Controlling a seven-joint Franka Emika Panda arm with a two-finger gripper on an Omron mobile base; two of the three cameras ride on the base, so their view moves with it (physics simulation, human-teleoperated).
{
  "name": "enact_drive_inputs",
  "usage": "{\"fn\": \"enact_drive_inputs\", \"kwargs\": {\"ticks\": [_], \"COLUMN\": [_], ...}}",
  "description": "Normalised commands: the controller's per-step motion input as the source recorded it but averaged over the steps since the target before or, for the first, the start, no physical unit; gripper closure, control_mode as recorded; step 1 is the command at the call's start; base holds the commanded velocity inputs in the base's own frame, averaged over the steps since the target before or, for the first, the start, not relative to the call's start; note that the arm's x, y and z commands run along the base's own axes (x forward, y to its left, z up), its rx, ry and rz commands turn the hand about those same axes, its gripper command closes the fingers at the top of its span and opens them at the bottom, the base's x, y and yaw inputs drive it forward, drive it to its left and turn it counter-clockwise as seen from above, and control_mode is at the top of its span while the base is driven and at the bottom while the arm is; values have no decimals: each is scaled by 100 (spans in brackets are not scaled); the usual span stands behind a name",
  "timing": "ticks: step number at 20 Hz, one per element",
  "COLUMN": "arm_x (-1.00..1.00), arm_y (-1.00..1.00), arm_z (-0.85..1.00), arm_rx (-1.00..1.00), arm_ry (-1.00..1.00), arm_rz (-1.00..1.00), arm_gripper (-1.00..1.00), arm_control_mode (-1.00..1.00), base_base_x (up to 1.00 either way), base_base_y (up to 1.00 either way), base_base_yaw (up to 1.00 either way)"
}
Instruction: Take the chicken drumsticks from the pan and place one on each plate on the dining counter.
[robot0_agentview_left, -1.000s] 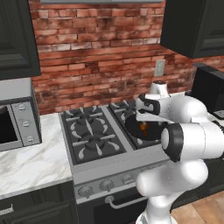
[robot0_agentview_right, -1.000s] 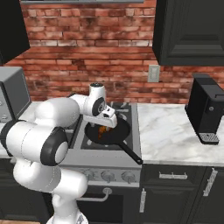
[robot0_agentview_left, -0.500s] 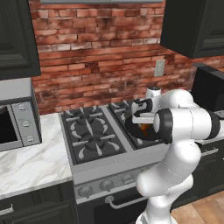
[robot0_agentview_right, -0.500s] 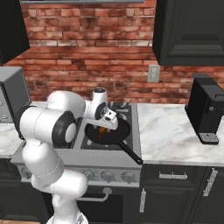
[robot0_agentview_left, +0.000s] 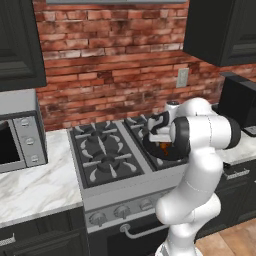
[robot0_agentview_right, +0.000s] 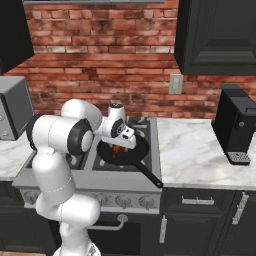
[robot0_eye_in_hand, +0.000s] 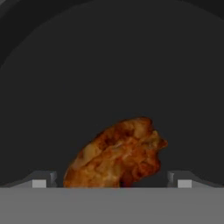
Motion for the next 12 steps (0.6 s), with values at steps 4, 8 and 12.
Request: {"fn": "enact_drive_inputs", "kwargs": {"ticks": [4, 8, 12], "arm_x": [20, 14, 0], "arm_y": [0, 0, 0], "arm_z": [-23, -18, -34], "arm_rx": [0, 0, 0], "arm_ry": [-2, -3, 0], "arm_rz": [0, 0, 0], "arm_gripper": [-100, -100, 100], "arm_control_mode": [-100, -100, -100], "base_base_x": [0, 0, 0], "base_base_y": [0, 0, 0], "base_base_yaw": [0, 0, 0]}}
